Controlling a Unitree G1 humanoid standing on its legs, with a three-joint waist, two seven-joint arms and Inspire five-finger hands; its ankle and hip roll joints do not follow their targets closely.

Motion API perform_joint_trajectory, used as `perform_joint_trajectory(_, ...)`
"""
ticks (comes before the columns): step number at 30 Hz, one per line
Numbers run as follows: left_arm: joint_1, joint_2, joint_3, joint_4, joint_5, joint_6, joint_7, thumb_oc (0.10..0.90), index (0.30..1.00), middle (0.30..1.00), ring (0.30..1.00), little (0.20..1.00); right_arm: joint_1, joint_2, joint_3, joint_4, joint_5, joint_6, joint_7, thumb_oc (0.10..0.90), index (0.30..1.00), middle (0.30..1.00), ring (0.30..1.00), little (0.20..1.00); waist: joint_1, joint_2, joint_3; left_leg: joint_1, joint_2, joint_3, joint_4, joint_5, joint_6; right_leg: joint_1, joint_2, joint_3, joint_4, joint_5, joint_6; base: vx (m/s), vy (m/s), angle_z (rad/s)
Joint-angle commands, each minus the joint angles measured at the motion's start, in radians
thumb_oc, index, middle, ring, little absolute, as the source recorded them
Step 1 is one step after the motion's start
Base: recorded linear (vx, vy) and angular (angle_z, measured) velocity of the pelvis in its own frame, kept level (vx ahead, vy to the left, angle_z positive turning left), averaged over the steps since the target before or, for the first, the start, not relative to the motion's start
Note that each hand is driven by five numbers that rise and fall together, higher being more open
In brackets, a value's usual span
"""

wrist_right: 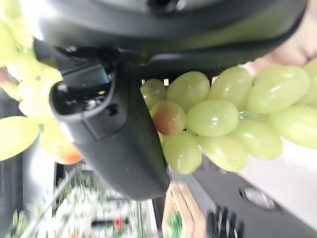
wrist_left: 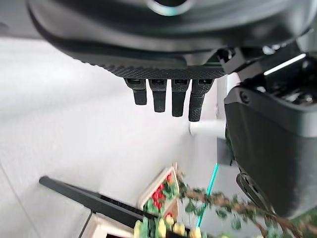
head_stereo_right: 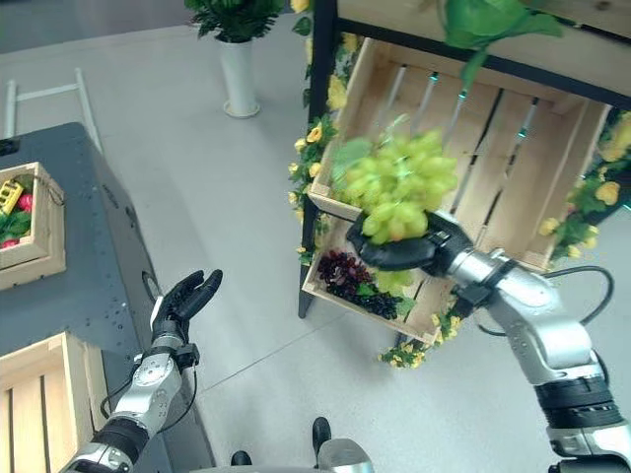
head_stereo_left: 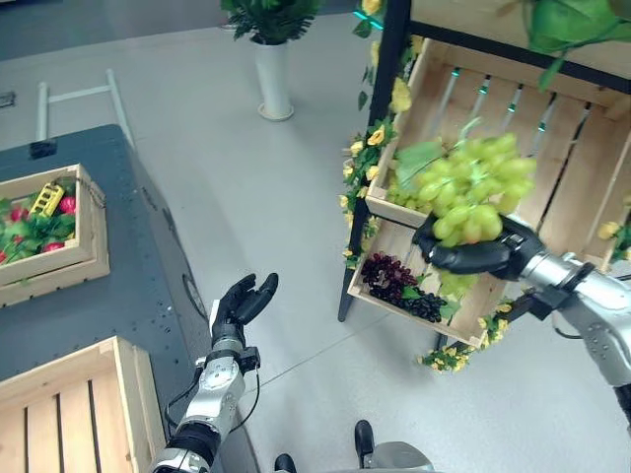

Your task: Pick up the fruits from the basket on one side to the basket on the other side

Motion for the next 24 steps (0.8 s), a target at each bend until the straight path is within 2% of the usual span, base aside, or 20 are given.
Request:
perform_joint_trajectory(1, -0.067, 0.05, -0.016, -0.013, 0.028, -0.118, 0.005, 0.8, 0.9, 0.9, 0.9, 0.9, -0.169, -0.055, -0.076, 0.098, 0.125, -0.138, -0.072, 0.4, 0.3, 0.3, 0.3, 0.3, 0.031, -0.005, -0.134, -0.007, -0.051, -0.027, 0.045, -0.173, 0.024, 0.037, 0.014, 0.008, 0.039, -0.12, 0.012, 0.0, 0.0, 0.0)
perform_joint_trajectory(10, -0.057, 0.063, -0.027, -0.014, 0.017, -0.117, -0.006, 0.8, 0.9, 0.9, 0.9, 0.9, -0.238, -0.162, -0.083, 0.256, 0.087, -0.092, -0.12, 0.4, 0.3, 0.3, 0.3, 0.3, 0.041, -0.01, -0.149, -0.006, -0.047, -0.048, 0.033, -0.163, 0.017, 0.041, 0.02, -0.006, 0.04, -0.124, 0.002, 0.01, -0.011, 0.05)
perform_joint_trajectory(16, -0.068, 0.063, -0.049, -0.013, 0.01, -0.121, -0.004, 0.8, 0.9, 0.9, 0.9, 0.9, -0.337, -0.226, -0.003, 0.392, 0.067, -0.061, -0.111, 0.4, 0.3, 0.3, 0.3, 0.3, 0.057, -0.019, -0.154, -0.013, -0.049, -0.06, 0.03, -0.155, 0.015, 0.042, 0.022, -0.013, 0.032, -0.121, -0.001, 0.0, -0.003, 0.01)
perform_joint_trajectory(24, -0.071, 0.06, -0.078, -0.027, 0.012, -0.112, 0.001, 0.8, 0.9, 0.9, 0.9, 0.9, -0.57, -0.285, 0.135, 0.644, 0.09, 0.007, -0.143, 0.4, 0.3, 0.3, 0.3, 0.3, 0.097, -0.028, -0.162, -0.008, -0.048, -0.083, 0.025, -0.153, 0.011, 0.063, 0.022, -0.034, 0.017, -0.121, -0.007, 0.0, -0.005, 0.01)
